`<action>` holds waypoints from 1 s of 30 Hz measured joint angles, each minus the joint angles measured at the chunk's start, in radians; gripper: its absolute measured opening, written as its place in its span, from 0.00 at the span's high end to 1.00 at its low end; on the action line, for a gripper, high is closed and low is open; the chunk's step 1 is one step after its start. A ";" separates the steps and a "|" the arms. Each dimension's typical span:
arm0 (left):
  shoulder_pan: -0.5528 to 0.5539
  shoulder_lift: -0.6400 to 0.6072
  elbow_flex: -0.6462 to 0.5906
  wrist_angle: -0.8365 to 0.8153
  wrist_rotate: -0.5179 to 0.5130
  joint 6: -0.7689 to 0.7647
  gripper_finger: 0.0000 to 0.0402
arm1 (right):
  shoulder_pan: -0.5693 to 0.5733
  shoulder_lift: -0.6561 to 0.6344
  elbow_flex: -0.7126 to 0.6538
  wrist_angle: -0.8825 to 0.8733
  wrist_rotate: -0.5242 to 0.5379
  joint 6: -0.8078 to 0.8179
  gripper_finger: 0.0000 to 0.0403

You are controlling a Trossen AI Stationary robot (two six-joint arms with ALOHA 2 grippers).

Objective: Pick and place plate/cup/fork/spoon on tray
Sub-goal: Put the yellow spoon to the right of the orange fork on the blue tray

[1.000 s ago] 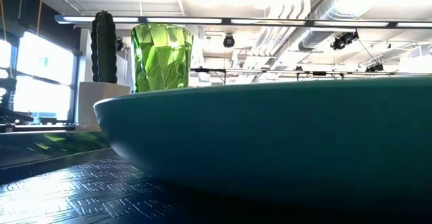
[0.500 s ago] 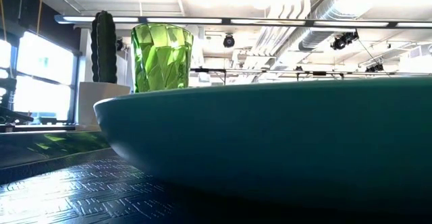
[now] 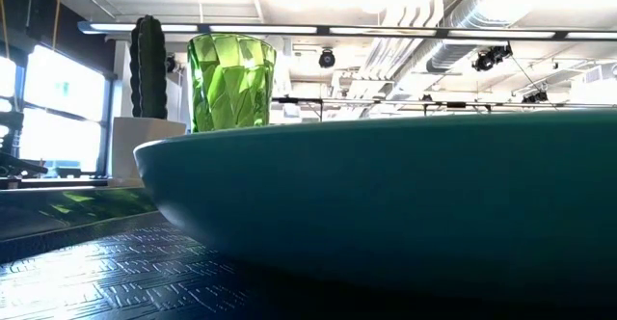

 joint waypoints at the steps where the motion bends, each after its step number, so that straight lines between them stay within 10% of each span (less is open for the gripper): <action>1: 0.000 0.000 0.000 0.000 -0.001 0.000 0.82 | 0.004 0.000 -0.016 0.022 -0.004 0.002 0.74; 30: 0.061 0.008 0.000 0.008 -0.008 -0.052 0.82 | 0.029 0.000 -0.263 0.328 -0.033 0.006 0.58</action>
